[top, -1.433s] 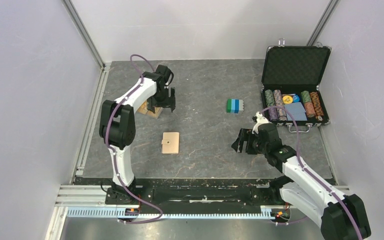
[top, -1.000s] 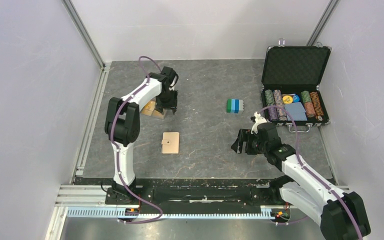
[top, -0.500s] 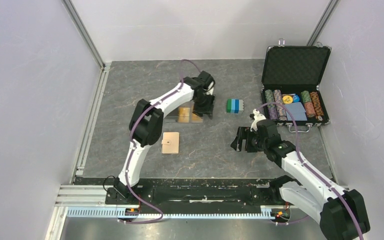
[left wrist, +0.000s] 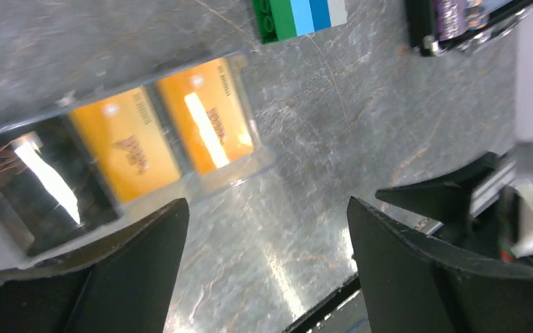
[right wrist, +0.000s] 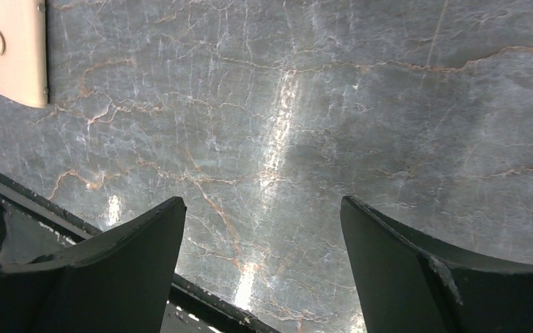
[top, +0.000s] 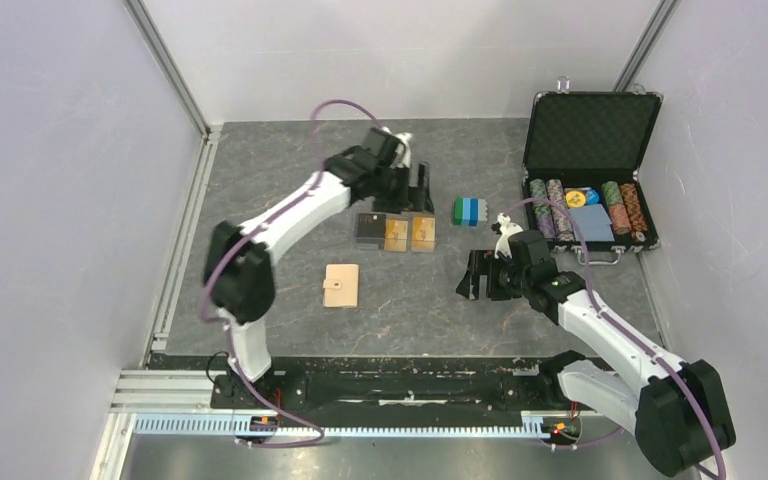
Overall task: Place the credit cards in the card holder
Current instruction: Move the storage box to the center of the board, then pick up the card holder from the center of the board.
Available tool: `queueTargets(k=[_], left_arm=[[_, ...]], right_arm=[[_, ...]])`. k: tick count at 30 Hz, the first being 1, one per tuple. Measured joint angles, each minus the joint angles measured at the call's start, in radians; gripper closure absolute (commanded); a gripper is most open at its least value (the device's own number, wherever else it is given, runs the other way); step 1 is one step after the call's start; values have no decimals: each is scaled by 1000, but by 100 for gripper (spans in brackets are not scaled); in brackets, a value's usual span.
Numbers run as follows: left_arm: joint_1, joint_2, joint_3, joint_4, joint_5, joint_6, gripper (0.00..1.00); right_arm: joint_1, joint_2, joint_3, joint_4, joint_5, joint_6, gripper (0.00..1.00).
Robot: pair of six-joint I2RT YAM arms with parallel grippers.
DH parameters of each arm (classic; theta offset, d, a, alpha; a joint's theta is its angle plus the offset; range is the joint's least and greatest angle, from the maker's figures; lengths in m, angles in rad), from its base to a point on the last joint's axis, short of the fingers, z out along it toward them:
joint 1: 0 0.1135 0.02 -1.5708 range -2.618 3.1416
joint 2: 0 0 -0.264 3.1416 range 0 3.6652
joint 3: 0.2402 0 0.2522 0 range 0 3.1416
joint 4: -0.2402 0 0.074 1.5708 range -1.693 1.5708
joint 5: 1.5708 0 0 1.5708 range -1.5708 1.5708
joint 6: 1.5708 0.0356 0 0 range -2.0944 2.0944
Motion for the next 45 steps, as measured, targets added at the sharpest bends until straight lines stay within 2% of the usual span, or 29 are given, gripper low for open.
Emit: queueTargets(k=[3,7,10,13,15,17,23,29,39,43,45], left_arm=[[71,-216,-183,72,-3,-24,7],[229,-476,-461,164,29,-85,7],[351,-601,-668,188,46,-126,7],[418,-665,-826,154,53,-141,7],[425,-687,-874,117,53,-141,7],[425,-711,-893,88,53,-140,6],[425,-743,-894,41,42,-138,2],[425,-684,-893,-16,19,-137,4],[416,-528,-904,35,46,-137,25],[386,-458,-904,58,43,-136,48],[365,-431,-904,67,40,-130,65]], right_arm=[[0,15,0,4,-26,-3,16],[0,24,0,14,-43,-18,26],[0,24,0,24,-43,-34,32],[0,15,0,40,-40,-47,27],[0,-15,0,54,-29,-58,24],[0,-66,-3,78,-16,-73,15],[0,-148,-4,85,12,-105,12],[0,-166,-4,62,23,-104,13],[0,-163,-15,57,18,-90,14],[0,-152,-15,53,14,-85,14],[0,-146,-15,53,9,-85,14]])
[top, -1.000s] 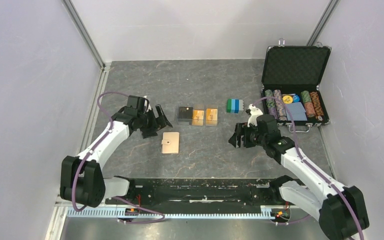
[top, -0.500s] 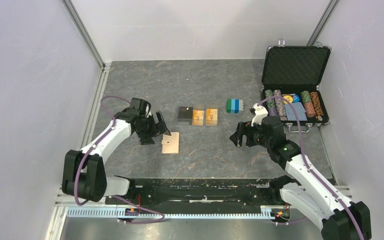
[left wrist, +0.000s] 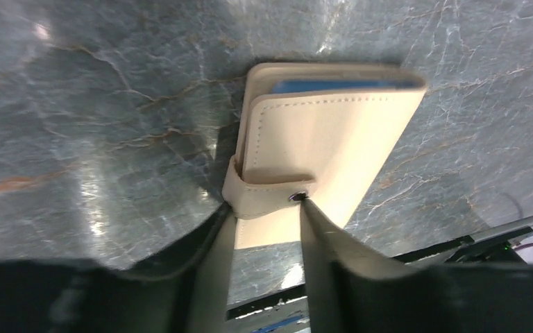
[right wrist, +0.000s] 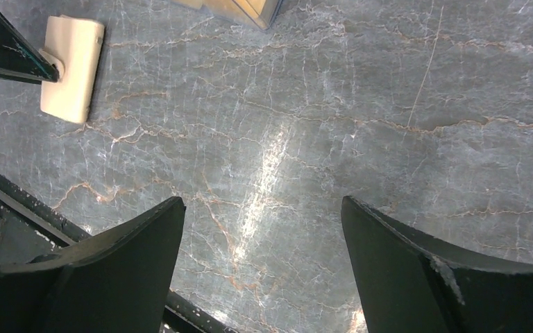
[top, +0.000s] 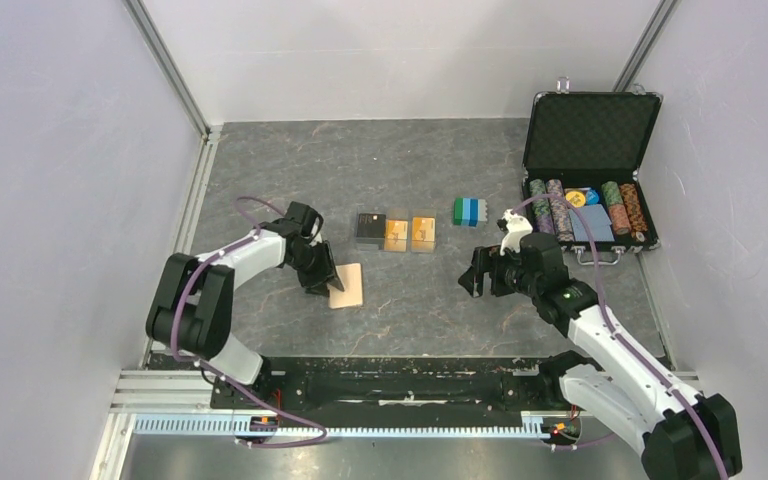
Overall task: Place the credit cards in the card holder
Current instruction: Pick up the card holder from the center of the board.
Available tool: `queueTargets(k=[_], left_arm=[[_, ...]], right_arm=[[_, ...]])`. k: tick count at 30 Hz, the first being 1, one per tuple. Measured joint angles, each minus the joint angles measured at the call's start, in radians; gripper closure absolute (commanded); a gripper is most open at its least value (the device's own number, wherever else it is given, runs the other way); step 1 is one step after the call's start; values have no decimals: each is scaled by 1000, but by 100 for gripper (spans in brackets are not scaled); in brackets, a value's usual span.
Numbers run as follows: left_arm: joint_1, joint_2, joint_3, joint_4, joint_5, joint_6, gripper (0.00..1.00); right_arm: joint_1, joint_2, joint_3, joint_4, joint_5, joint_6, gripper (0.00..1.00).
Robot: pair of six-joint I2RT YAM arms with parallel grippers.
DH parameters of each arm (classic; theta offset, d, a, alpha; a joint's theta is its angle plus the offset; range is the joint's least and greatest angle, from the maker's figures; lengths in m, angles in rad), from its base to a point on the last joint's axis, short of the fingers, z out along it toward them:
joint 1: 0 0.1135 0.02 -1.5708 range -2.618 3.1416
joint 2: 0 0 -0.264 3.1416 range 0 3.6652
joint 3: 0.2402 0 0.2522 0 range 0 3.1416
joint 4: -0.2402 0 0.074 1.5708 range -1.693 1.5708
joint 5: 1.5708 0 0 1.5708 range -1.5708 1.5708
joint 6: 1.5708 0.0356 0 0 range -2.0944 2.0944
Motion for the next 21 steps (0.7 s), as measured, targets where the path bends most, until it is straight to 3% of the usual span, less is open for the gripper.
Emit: queueTargets(k=[5,12,21], left_arm=[[-57,35,11,5,-3,18,98],[-172,16,39,8,-16,48,98],[-294,-167,48,51,42,52,98]], right_arm=[[0,25,0,-10,-18,-1,12],[0,43,14,-25,-74,-9,12],[0,70,48,24,-228,18,11]])
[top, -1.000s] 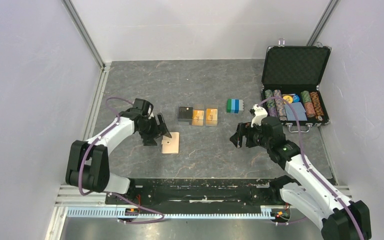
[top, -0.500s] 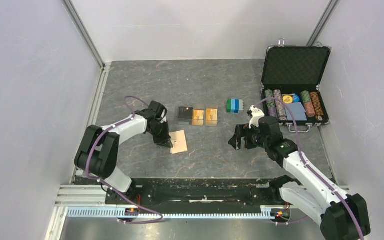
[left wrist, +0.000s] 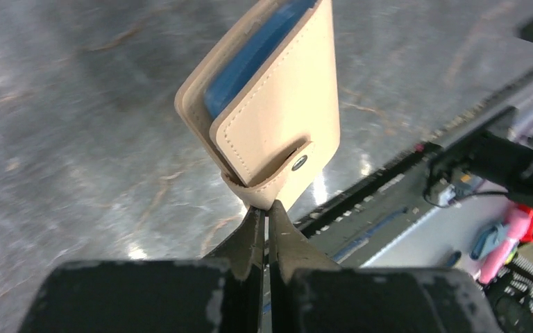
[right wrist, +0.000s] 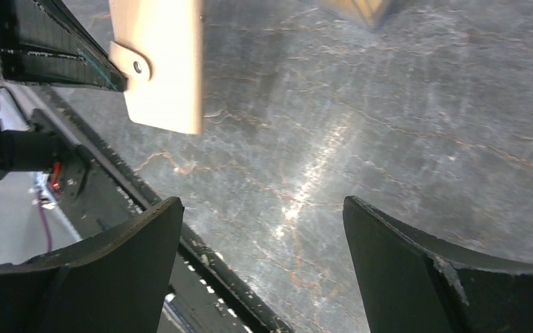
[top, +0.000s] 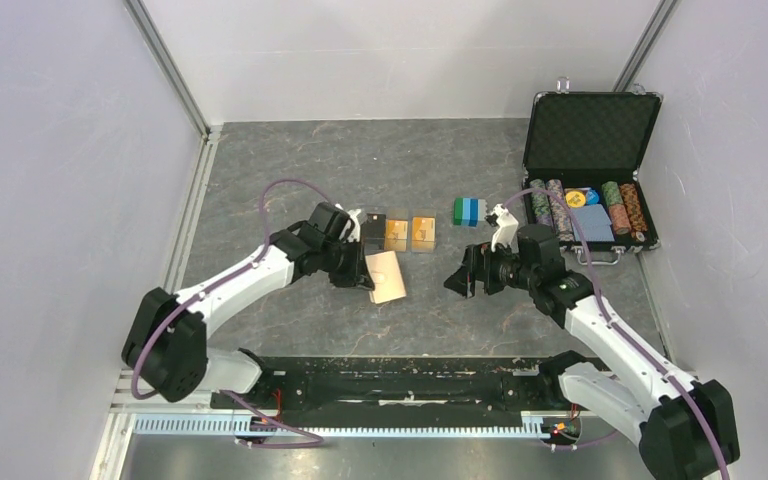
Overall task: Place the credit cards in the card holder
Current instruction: Pick up the card holder from the center of the board, then open the card holder at the center of the board.
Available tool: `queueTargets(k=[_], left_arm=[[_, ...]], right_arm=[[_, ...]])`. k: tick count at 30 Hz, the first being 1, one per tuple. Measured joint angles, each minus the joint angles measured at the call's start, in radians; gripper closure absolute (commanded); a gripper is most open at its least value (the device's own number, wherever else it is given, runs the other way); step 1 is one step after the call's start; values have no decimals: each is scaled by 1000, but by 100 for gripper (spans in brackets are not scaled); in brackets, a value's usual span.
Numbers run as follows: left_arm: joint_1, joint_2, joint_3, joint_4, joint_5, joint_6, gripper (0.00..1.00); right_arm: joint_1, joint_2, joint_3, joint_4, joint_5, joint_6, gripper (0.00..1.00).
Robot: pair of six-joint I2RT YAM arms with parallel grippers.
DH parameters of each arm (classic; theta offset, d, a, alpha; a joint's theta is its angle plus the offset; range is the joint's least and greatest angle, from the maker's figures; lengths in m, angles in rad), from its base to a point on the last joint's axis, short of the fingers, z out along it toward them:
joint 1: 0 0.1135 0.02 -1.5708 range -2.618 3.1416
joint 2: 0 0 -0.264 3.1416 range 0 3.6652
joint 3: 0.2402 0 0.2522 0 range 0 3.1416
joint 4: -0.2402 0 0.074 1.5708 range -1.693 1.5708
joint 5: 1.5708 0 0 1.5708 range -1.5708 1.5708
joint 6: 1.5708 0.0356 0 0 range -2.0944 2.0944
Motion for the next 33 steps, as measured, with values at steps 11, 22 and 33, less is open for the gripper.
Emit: queueTargets(k=[11,22,33], left_arm=[[-176,-86,3,173,134,0,98],[-251,-82,50,238,209,0,75],[-346,-60,230,28,-106,12,41]], right_arm=[[0,58,-2,194,-235,131,22],[0,75,-56,358,-348,224,97],[-6,75,-60,337,-325,241,100]])
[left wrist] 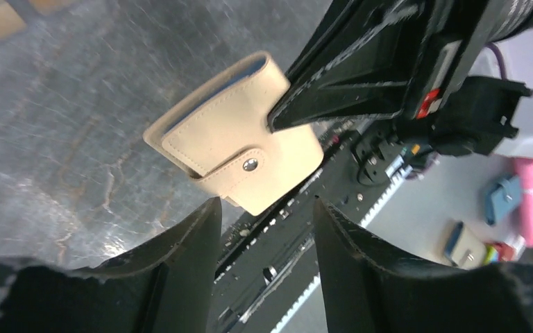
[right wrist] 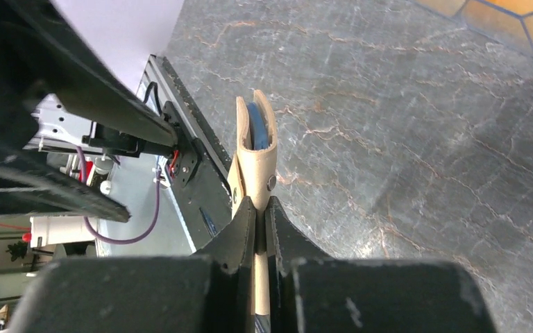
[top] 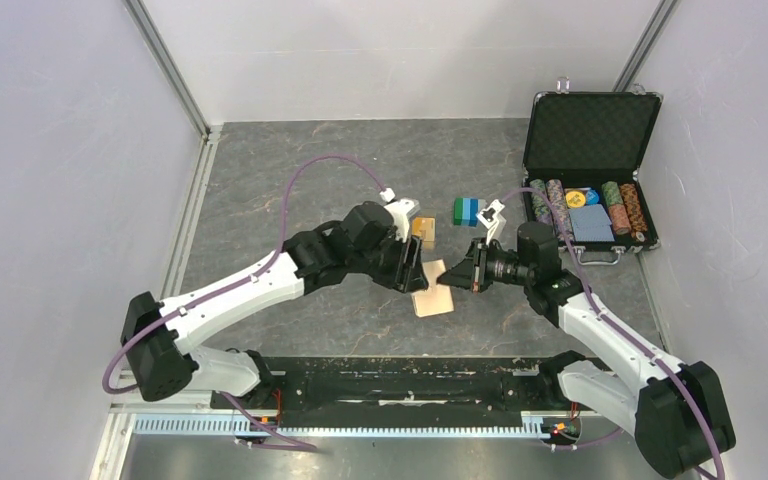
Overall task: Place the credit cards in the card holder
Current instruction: Open the card holder at the center of the board.
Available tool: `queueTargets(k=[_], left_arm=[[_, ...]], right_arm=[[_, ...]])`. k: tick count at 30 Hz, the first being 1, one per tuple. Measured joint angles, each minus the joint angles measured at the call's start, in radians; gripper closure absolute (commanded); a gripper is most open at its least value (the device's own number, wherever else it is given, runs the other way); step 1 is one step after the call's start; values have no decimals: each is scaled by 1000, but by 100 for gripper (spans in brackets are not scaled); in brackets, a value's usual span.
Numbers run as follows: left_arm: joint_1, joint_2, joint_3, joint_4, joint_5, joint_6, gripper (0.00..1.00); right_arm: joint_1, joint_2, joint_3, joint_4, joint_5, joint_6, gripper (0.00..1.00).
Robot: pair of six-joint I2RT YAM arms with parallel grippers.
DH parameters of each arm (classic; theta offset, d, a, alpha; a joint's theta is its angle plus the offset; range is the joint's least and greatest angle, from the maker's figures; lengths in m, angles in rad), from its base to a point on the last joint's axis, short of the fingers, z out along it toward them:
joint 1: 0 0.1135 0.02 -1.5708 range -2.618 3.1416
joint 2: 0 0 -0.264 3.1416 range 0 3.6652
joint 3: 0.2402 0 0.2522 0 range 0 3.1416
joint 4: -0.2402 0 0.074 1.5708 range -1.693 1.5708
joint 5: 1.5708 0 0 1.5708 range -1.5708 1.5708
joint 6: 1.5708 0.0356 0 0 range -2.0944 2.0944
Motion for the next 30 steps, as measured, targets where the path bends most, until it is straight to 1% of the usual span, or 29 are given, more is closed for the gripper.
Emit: queueTargets(k=[4,6,9,10,13,15,20,24,27,30], left_arm=[[-82,61,114,-73,-166,12,40],[-124,119,168,-114,-244,19,38],[-182,230,245,-175,-338,20,38],[-200,272,273,-201,-368,20,41],[-239,381,342,-259,-435,20,58],[-251,426,368,-292,-475,21,61],[-260,450,378,-333,-547,4,63],[-249,450,373,-336,-553,-34,63],[-222,450,342,-337,-557,-50,63],[-162,447,267,-327,-538,-64,63]], right_arm=[[0,7,0,-37,21,-6,100],[0,8,0,-52,31,-6,100],[0,8,0,-67,41,-6,100],[0,8,0,-73,43,-6,100],[0,8,0,-85,48,-6,100],[0,8,0,-102,55,-14,100],[0,8,0,-119,74,-18,100],[0,6,0,-119,78,-23,100],[0,5,0,-126,75,-27,100],[0,3,0,-129,70,-29,100]])
